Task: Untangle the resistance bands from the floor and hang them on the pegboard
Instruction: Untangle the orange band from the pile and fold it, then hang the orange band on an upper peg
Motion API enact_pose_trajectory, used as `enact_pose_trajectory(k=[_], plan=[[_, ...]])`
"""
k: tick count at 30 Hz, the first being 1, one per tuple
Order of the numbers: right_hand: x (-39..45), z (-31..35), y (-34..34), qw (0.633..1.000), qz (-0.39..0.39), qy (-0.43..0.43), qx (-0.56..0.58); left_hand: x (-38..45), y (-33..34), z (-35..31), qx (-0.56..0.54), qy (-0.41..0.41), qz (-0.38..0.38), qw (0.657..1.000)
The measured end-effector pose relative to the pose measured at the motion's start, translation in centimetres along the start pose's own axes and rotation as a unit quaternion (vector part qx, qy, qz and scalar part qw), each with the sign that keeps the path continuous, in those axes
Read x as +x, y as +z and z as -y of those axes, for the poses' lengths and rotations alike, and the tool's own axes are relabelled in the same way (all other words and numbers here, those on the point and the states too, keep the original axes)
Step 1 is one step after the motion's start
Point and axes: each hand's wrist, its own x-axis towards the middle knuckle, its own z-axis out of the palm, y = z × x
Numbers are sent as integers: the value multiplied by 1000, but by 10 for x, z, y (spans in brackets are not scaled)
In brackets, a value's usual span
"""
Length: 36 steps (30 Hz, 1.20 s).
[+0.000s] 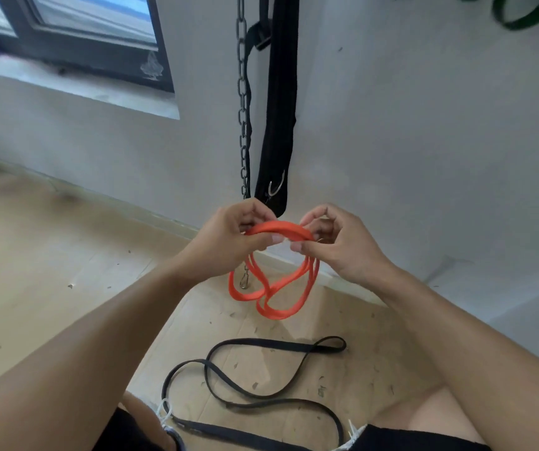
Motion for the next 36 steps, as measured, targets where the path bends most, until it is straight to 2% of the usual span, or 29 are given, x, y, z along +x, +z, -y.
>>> enact_pose_trajectory(k=[4, 7, 13, 19, 36], plan=[[-1, 18, -17, 998, -8, -3, -58, 5, 3, -18, -40, 14, -31, 999], [-4, 41, -33, 995, -43, -11, -89, 11, 3, -35, -31, 33, -45, 998], [-6, 94, -67, 982, -85, -47, -161, 28, -4, -87, 74, 122, -67, 988], [-3, 147, -102, 967, -77, -42, -241, 49, -21, -148, 201, 188, -50, 960], [8, 234, -153, 963, -122, -120, -209, 85, -54, -271, 252, 288, -65, 922]])
